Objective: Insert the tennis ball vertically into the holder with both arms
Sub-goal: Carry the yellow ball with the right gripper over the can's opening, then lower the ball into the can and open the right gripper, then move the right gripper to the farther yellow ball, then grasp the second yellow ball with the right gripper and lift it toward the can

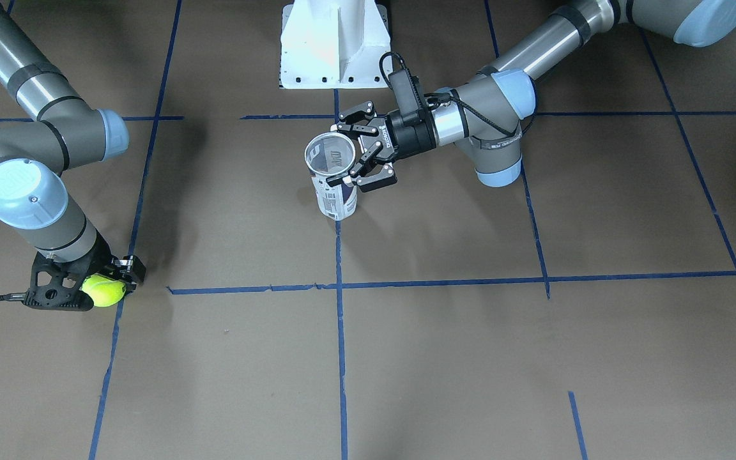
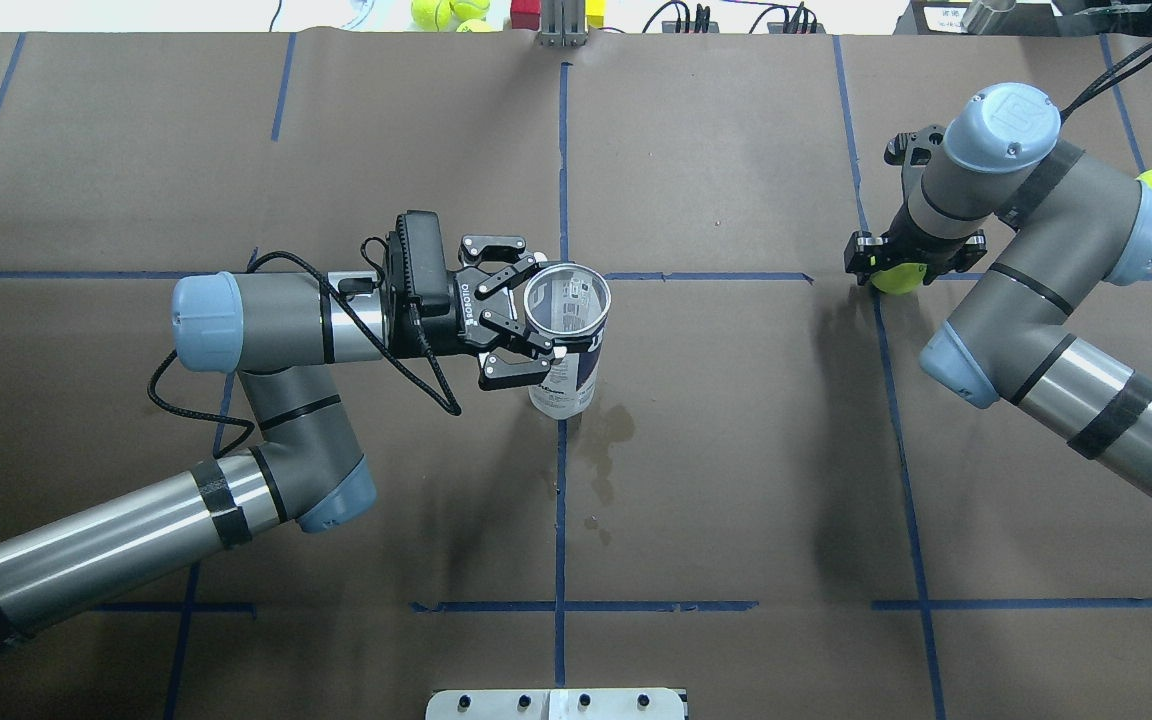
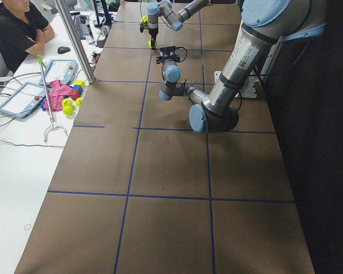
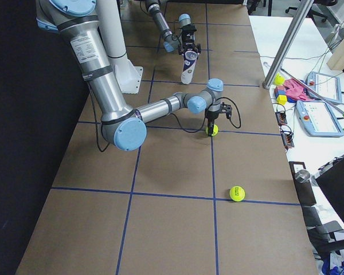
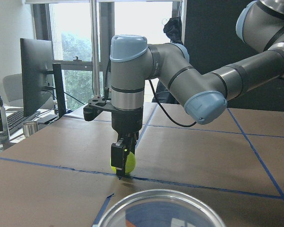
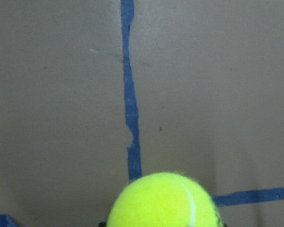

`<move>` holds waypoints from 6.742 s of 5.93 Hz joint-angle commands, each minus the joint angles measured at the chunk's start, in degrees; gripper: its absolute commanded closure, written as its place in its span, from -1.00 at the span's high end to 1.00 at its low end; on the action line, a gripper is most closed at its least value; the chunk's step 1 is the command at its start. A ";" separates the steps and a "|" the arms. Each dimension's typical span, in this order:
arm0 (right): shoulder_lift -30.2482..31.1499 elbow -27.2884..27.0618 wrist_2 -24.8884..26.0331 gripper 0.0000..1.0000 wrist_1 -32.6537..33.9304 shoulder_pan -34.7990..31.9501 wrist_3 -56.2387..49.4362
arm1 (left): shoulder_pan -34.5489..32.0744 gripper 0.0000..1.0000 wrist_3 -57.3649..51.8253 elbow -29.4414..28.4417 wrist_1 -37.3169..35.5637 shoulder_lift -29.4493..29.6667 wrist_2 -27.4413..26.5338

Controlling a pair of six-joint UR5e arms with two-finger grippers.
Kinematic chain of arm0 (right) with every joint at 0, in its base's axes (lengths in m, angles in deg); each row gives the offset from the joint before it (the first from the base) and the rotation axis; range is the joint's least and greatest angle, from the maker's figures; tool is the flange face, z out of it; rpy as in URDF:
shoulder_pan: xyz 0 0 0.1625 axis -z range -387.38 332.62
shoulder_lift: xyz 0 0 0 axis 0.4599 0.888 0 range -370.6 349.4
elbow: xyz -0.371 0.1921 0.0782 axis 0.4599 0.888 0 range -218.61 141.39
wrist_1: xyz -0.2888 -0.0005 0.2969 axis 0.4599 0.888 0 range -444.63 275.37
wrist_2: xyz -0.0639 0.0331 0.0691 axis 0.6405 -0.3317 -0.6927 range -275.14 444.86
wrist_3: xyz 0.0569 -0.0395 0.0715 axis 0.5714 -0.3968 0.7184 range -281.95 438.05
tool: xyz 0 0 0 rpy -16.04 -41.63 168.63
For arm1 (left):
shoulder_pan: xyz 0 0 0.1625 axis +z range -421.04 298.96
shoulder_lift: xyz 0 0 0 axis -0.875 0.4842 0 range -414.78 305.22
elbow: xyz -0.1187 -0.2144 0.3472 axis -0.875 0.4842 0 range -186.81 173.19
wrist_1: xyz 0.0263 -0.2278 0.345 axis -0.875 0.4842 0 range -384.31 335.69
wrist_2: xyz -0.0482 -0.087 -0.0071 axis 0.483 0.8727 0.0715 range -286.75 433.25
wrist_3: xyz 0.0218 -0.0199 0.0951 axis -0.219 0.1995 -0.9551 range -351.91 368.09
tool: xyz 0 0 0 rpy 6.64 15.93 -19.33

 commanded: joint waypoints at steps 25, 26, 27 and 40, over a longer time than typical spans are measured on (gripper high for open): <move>6.33 -6.65 -11.35 0.97 18.42 -25.32 -35.63 | 2.72 0.86 0.12 0.53 3.26 -1.60 -2.64; 2.05 8.77 -12.66 0.97 9.27 -29.45 -43.31 | 2.72 0.86 0.12 0.53 3.96 -2.04 -2.72; 0.35 19.45 -12.84 0.97 -0.65 -29.84 -43.91 | 2.72 0.87 0.12 0.53 4.05 -2.05 -2.90; -1.60 35.29 -1.60 0.11 -20.79 -23.34 -43.39 | 2.37 0.97 0.12 0.53 4.05 -2.66 -2.90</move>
